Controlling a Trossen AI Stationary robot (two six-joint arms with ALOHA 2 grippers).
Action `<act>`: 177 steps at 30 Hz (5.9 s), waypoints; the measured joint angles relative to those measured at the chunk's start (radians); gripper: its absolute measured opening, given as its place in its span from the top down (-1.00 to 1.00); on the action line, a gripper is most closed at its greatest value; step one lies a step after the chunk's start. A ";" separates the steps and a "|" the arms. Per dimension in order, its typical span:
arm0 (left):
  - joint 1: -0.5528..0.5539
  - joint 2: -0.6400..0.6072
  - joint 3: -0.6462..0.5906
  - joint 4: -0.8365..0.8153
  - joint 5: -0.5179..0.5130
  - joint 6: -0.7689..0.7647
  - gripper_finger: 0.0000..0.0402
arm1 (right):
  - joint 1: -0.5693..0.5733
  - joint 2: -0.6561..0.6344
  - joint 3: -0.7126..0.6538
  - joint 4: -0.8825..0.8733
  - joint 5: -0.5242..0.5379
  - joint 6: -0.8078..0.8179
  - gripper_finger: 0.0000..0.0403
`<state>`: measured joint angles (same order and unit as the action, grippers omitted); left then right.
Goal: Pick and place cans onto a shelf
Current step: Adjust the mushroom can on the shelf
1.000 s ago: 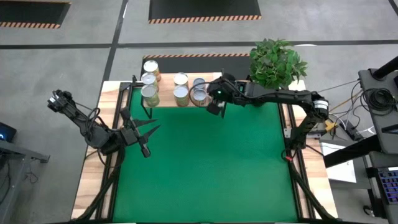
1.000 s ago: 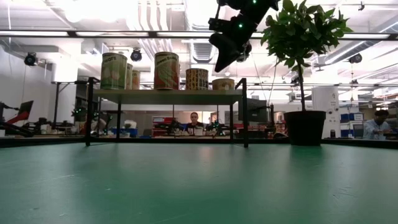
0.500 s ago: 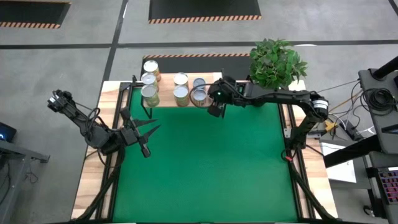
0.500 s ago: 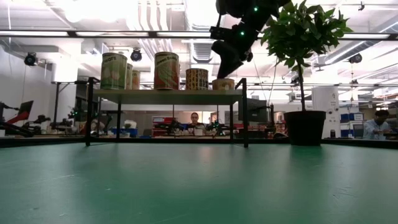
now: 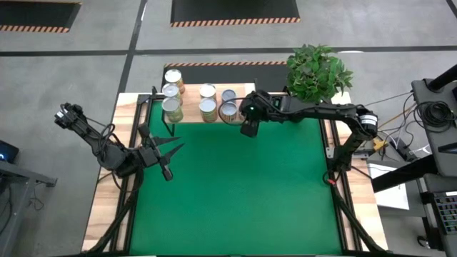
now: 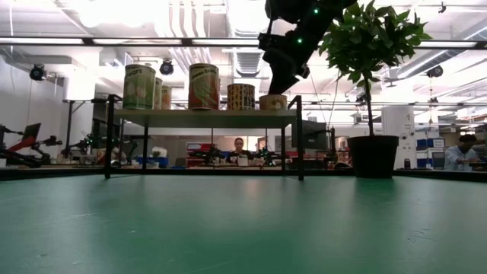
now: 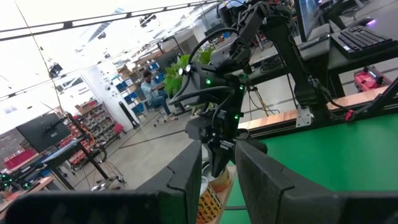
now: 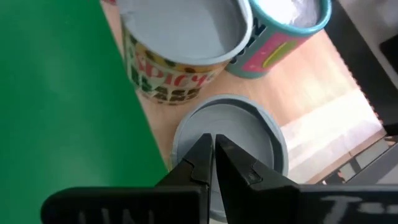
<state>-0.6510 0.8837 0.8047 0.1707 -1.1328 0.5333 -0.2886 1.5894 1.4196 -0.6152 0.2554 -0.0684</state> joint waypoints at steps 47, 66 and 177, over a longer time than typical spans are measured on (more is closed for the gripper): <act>0.000 0.000 0.000 0.000 0.000 0.000 0.59 | 0.050 0.000 0.118 -0.311 0.068 0.014 0.94; 0.000 0.000 0.000 0.000 0.000 0.000 0.59 | 0.010 0.066 0.113 -0.075 0.070 -0.015 0.94; 0.000 0.000 0.000 -0.008 0.000 0.001 0.59 | 0.041 0.085 0.205 -0.219 0.055 -0.110 0.94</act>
<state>-0.6512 0.8837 0.8043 0.1629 -1.1328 0.5343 -0.2481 1.6739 1.6249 -0.8343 0.3106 -0.1780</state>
